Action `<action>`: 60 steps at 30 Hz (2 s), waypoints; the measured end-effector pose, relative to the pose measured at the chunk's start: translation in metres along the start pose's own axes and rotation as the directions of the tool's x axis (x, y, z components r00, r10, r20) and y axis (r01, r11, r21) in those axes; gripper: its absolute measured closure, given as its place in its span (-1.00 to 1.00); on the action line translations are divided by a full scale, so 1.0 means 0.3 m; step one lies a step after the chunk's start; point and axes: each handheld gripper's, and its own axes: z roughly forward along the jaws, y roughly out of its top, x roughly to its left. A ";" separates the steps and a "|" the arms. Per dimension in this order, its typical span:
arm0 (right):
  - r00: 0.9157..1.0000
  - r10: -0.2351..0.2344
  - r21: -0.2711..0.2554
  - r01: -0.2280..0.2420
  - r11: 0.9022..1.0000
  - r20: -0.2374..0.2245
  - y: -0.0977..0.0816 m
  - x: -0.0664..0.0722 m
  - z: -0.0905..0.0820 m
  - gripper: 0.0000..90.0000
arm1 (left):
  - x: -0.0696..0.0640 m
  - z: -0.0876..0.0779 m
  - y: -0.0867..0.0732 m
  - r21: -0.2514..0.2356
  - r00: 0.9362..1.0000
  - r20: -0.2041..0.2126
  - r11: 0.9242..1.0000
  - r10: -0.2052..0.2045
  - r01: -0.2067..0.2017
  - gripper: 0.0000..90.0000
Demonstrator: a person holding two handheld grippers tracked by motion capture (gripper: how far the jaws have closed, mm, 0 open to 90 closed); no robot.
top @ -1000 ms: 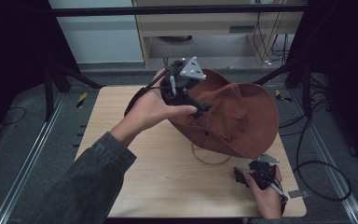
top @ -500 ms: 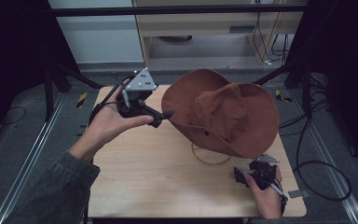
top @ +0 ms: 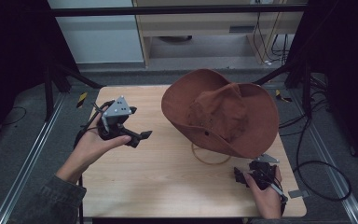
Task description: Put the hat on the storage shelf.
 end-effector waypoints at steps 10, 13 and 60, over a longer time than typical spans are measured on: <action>1.000 0.000 0.000 0.000 1.000 0.001 0.000 0.000 0.000 -0.99 | 0.003 0.105 -0.198 0.101 0.999 -0.023 0.994 -0.049 0.051 -0.89; 1.000 0.000 0.000 0.000 1.000 0.001 0.000 0.000 0.000 -0.99 | 0.003 0.129 -0.248 0.135 0.998 -0.017 0.989 -0.065 0.066 -0.89; 1.000 0.001 -0.001 -0.001 1.000 0.003 -0.001 0.001 0.000 -0.99 | 0.092 0.159 -0.680 0.188 0.949 -0.156 0.935 -0.273 0.300 -0.99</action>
